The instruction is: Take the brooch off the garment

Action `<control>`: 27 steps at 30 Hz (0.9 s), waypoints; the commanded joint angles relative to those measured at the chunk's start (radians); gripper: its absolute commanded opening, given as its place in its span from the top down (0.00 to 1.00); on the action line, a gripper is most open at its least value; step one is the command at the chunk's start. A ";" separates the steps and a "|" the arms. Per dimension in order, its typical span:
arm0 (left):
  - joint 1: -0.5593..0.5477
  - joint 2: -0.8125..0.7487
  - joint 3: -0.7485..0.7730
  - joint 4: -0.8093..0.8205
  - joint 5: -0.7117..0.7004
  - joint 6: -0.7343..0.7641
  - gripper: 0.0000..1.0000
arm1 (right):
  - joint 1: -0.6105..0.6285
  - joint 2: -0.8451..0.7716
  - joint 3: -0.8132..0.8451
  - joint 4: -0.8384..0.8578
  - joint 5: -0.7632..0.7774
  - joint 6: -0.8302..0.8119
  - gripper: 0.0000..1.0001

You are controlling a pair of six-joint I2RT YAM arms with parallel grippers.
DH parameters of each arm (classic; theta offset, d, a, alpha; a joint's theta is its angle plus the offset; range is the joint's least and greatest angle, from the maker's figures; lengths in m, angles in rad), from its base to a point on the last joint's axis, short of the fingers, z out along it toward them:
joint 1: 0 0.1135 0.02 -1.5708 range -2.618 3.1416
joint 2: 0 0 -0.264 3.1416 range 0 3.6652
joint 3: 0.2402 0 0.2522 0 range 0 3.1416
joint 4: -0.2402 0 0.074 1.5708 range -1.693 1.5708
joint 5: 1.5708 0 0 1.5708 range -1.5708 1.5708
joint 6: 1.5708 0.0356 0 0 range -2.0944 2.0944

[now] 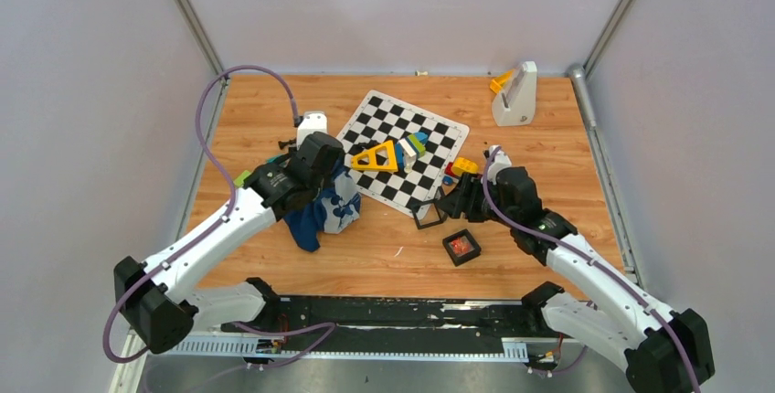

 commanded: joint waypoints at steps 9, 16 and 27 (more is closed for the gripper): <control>-0.167 0.125 -0.085 0.518 0.172 0.445 1.00 | -0.043 -0.016 0.063 -0.049 0.008 -0.040 0.43; -0.209 0.239 -0.212 0.949 0.404 0.693 1.00 | -0.083 -0.061 0.055 -0.080 0.009 -0.045 0.43; -0.229 0.400 -0.299 1.320 0.620 0.848 1.00 | -0.131 -0.086 0.041 -0.081 -0.026 -0.057 0.43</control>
